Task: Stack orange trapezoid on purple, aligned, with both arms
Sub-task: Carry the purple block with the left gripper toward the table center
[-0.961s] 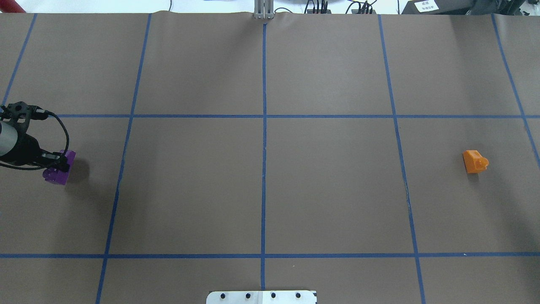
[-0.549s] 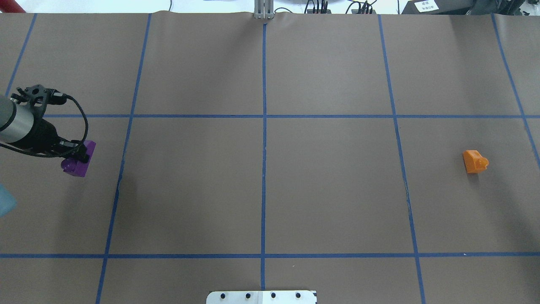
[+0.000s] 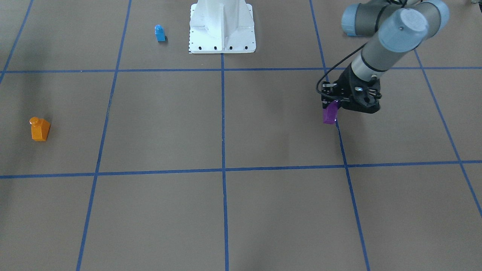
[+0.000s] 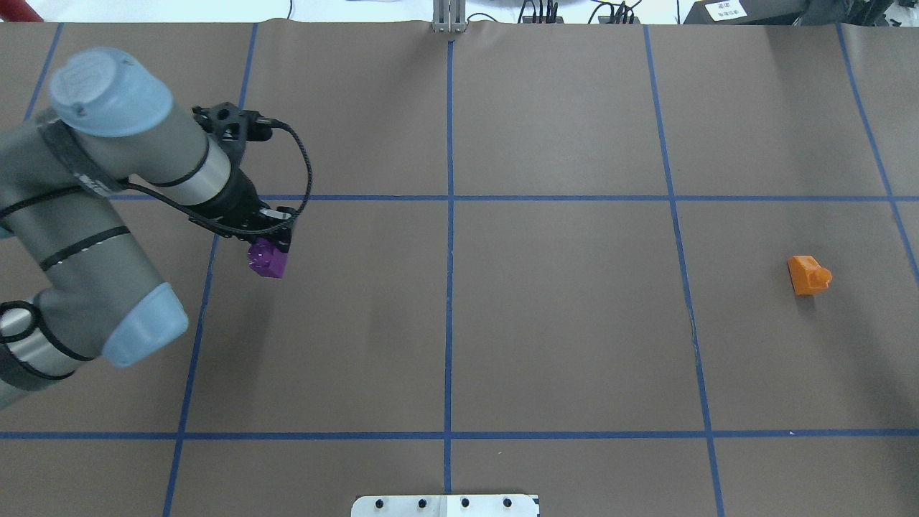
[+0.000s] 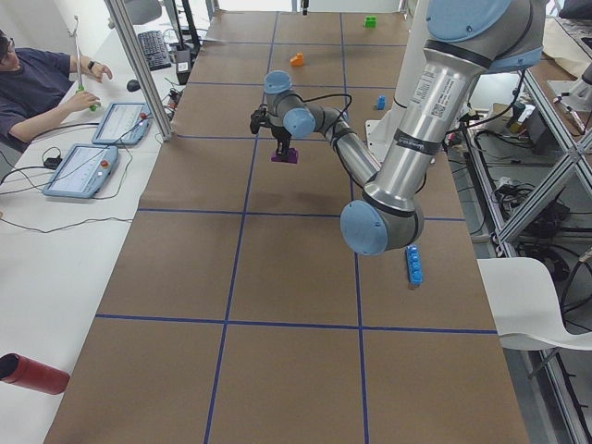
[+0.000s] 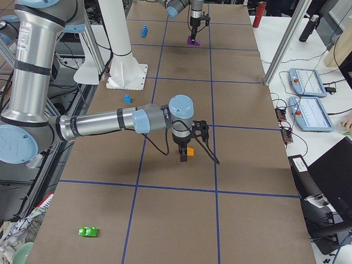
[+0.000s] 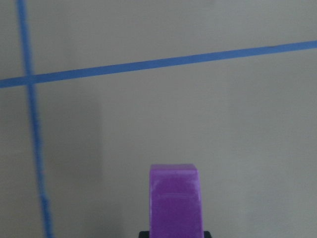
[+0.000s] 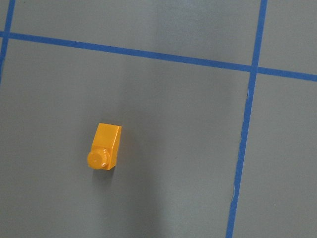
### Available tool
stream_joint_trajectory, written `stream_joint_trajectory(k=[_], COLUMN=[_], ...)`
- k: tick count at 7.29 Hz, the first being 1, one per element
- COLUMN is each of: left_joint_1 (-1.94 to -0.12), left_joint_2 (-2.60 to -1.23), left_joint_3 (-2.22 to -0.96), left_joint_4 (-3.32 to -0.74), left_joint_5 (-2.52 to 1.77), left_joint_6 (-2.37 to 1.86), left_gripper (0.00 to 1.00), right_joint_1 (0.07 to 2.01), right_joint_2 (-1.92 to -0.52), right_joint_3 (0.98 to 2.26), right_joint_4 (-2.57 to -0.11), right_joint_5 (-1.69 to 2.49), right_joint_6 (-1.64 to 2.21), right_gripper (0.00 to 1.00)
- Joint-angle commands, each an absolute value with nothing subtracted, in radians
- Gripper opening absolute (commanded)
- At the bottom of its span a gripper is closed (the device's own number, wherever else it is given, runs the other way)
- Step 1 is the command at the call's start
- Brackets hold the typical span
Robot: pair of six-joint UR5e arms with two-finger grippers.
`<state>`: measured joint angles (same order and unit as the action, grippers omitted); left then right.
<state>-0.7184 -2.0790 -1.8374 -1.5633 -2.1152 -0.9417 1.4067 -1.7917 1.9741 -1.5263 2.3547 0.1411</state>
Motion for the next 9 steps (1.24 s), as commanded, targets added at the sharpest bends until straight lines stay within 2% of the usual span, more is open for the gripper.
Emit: stream_joint_trajectory(k=[1,4,7,9], left_joint_1=[-0.62,-0.545,-0.517,-0.508], left_joint_2=[-2.311,-2.503,-2.503,-2.503], left_joint_3=[-1.647,-1.41,-1.312,-1.312], left_joint_4=[-1.557,-1.568,-1.663,-1.663], left_joint_5=[-2.048,-1.976,-1.97,-1.971], left_joint_6=[-1.104,-1.196,-1.192,-1.186], left_gripper=[0.0,0.0,0.0,0.0], right_joint_1=[1.408,1.407,1.407,1.407], right_joint_2=[-1.792,-1.79,-1.792,-1.79], right_joint_3=[1.973,1.971,1.971,1.971], right_joint_4=[-1.526,-1.526,-1.526,-1.526], right_joint_5=[2.355,2.353,2.353,2.352], right_joint_6=[0.14,0.141,0.14,0.14], right_gripper=[1.0,1.0,1.0,1.0])
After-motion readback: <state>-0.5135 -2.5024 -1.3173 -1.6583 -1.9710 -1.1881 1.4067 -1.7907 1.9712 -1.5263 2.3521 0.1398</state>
